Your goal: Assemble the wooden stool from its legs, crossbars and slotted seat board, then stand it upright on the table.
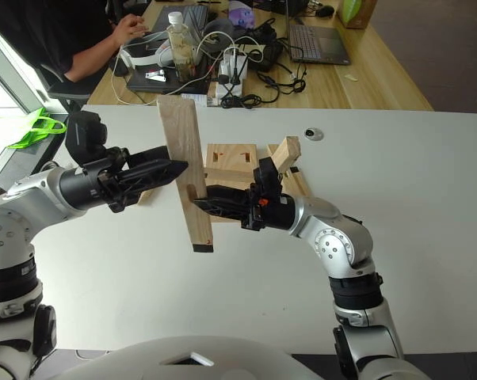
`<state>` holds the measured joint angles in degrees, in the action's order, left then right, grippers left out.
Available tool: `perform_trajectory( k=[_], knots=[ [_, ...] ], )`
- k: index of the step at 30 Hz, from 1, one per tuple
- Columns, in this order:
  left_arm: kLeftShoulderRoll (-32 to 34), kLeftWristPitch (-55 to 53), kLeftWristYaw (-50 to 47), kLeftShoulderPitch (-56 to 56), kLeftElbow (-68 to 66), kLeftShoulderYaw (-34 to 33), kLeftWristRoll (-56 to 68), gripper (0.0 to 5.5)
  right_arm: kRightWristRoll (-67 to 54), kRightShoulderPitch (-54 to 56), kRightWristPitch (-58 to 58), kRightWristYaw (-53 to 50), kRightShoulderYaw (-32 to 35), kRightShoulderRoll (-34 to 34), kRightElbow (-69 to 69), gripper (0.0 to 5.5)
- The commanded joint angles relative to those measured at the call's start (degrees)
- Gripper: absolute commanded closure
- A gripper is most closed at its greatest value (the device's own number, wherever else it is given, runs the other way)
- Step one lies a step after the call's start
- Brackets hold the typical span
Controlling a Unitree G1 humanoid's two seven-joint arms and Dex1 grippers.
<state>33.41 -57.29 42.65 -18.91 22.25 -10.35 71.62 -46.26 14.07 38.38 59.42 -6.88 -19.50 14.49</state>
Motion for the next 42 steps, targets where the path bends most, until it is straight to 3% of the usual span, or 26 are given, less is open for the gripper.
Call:
perform_trajectory(
  k=[1, 9, 13, 16, 24, 28, 34, 39, 42],
  knots=[
    [2.4, -1.3, 1.8, 0.1, 1.5, 0.5, 1.0, 3.49, -0.2, 0.9, 1.1, 1.4, -0.5, -2.1, 1.0, 4.54],
    [2.7, -3.2, 2.7, -2.3, 0.8, 1.9, 4.3, 3.49, 2.5, 2.9, 0.4, 7.2, -3.5, -6.4, 0.0, 4.54],
    [2.7, -3.5, 1.6, -1.5, 1.8, 1.7, 6.5, 4.09, 3.4, 3.4, 0.1, 8.4, -4.5, -6.8, 0.2, 4.54],
    [2.9, -3.8, 1.4, -0.3, 3.0, 2.0, 7.4, 4.19, 3.6, 3.1, 0.2, 8.5, -4.7, -6.8, 0.6, 4.54],
    [6.1, -2.6, 4.5, 2.7, 5.1, 4.8, 1.1, 4.24, 3.9, 3.6, 0.0, 8.5, -4.5, -7.6, 0.5, 4.54],
    [6.7, -0.9, 4.8, 5.3, 6.1, 4.2, 0.1, 4.39, 3.4, 2.6, -0.1, 7.5, -2.4, -8.0, 0.7, 3.63],
    [7.3, 1.5, 3.4, 9.9, 6.5, -1.4, 0.6, 4.48, 5.6, -1.8, -2.5, 5.4, 0.4, -10.6, 0.3, 2.69],
    [9.9, 5.5, 2.3, 15.4, 2.5, -11.5, -3.5, 4.48, 5.3, -10.0, -2.4, 5.5, 5.0, -15.1, 0.5, 2.61],
    [9.5, 11.0, -3.9, 15.3, -1.9, -17.9, -9.8, 4.48, 7.2, -14.5, -3.7, 4.4, 7.3, -16.7, -1.3, 2.61]
  ],
)
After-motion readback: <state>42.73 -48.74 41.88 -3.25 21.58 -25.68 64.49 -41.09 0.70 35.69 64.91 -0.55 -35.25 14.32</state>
